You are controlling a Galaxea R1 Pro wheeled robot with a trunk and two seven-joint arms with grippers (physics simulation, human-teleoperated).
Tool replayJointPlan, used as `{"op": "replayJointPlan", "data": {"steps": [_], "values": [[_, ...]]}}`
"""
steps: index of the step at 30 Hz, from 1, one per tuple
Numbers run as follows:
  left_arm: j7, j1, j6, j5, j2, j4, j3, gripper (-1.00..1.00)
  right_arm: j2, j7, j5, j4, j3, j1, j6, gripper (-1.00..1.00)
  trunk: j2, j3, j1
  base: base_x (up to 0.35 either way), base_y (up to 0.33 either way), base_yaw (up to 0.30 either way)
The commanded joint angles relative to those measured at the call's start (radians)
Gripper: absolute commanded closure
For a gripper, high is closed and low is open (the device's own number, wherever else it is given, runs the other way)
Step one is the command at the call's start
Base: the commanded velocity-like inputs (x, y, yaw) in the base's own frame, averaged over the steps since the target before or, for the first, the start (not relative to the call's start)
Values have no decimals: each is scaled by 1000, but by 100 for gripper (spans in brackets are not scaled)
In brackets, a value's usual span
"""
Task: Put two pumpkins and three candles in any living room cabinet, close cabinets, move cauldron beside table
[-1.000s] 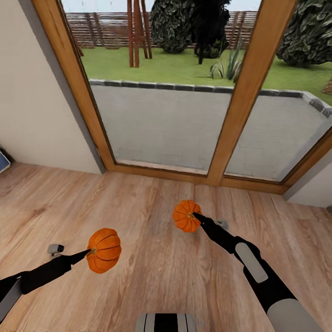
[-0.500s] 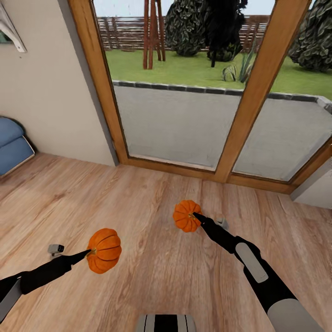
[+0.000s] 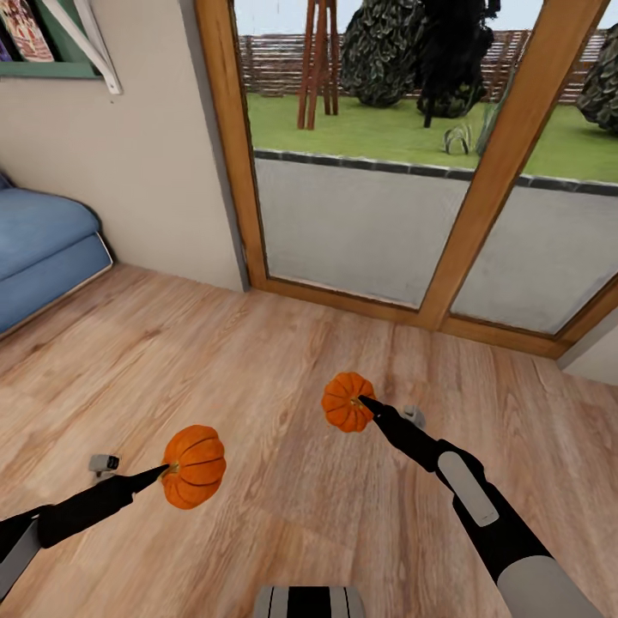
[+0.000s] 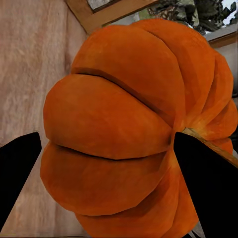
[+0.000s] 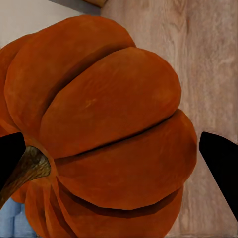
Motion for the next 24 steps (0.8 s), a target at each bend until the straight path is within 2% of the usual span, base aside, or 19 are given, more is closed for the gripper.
{"op": "replayJointPlan", "data": {"steps": [1, 24], "values": [[-1, -1, 10, 3, 0, -1, 1, 100, -1, 1, -10, -1, 1, -1, 3, 100, 0, 0, -1, -278, -170, 273], [0, -1, 10, 2, 0, -1, -2, 100, -1, 1, -10, 0, 1, 0, 3, 100, 0, 12, -1, -261, -214, 274]]}}
